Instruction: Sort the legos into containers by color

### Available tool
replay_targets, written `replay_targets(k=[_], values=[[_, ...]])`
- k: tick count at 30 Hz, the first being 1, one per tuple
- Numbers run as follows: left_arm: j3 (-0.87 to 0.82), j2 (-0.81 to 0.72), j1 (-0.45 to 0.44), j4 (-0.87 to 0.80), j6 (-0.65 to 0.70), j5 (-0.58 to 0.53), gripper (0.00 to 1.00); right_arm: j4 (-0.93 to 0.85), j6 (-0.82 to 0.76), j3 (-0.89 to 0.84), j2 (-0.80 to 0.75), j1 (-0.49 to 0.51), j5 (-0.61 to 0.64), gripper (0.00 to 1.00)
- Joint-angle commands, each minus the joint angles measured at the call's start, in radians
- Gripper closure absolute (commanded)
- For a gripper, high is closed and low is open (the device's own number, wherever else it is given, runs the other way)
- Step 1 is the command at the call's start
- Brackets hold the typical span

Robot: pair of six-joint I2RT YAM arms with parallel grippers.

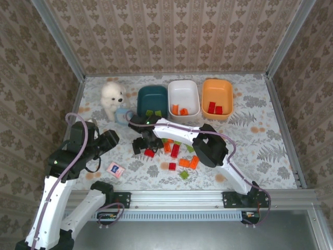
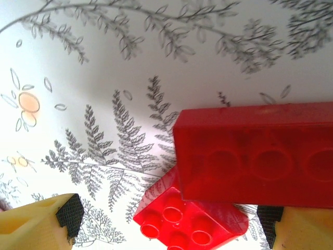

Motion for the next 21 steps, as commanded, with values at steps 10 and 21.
replay_targets(k=[10, 21], values=[[-0.011, 0.019, -0.001, 0.026, -0.010, -0.008, 0.40, -0.068, -0.088, -0.031, 0.011, 0.050, 0.020, 0.24], [-0.044, -0.070, -0.001, 0.031, 0.003, 0.045, 0.38, -0.145, -0.115, 0.036, 0.075, 0.080, 0.216, 0.35]])
